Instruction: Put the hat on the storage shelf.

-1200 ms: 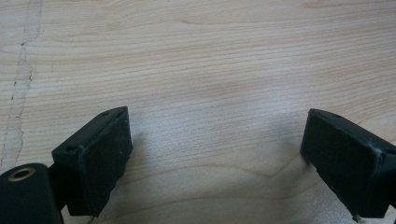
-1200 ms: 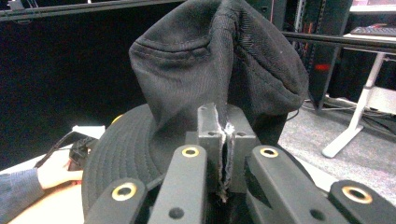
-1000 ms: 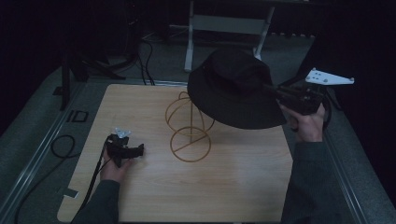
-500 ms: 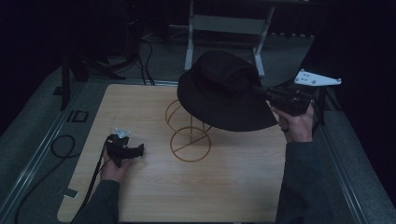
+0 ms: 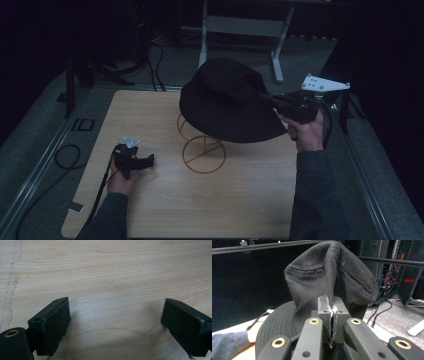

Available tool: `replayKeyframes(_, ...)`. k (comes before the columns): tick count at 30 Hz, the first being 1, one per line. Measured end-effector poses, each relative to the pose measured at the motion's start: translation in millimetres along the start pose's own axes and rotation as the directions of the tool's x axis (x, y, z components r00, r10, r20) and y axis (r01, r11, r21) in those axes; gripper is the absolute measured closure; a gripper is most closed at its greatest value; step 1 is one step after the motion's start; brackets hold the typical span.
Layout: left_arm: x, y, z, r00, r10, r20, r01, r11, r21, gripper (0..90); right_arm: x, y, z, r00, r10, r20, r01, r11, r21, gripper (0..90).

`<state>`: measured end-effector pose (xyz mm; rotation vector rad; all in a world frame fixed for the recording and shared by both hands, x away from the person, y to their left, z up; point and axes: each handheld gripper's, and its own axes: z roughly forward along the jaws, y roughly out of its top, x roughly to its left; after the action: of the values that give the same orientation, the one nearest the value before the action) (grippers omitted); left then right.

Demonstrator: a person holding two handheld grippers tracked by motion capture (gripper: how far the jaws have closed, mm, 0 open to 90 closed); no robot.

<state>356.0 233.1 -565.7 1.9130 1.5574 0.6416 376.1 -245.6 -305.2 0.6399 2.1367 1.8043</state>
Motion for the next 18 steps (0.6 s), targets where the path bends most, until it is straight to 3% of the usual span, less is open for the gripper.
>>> replayKeyframes(18, 0.0, 0.0, 0.0, 1.0000, 0.002, 0.001, -0.002, 1.0000, -0.001, 9.1, 10.0, -12.8, 32.0, 0.9978, -0.004, -0.066, 0.007, 0.999, 0.047, 87.6)
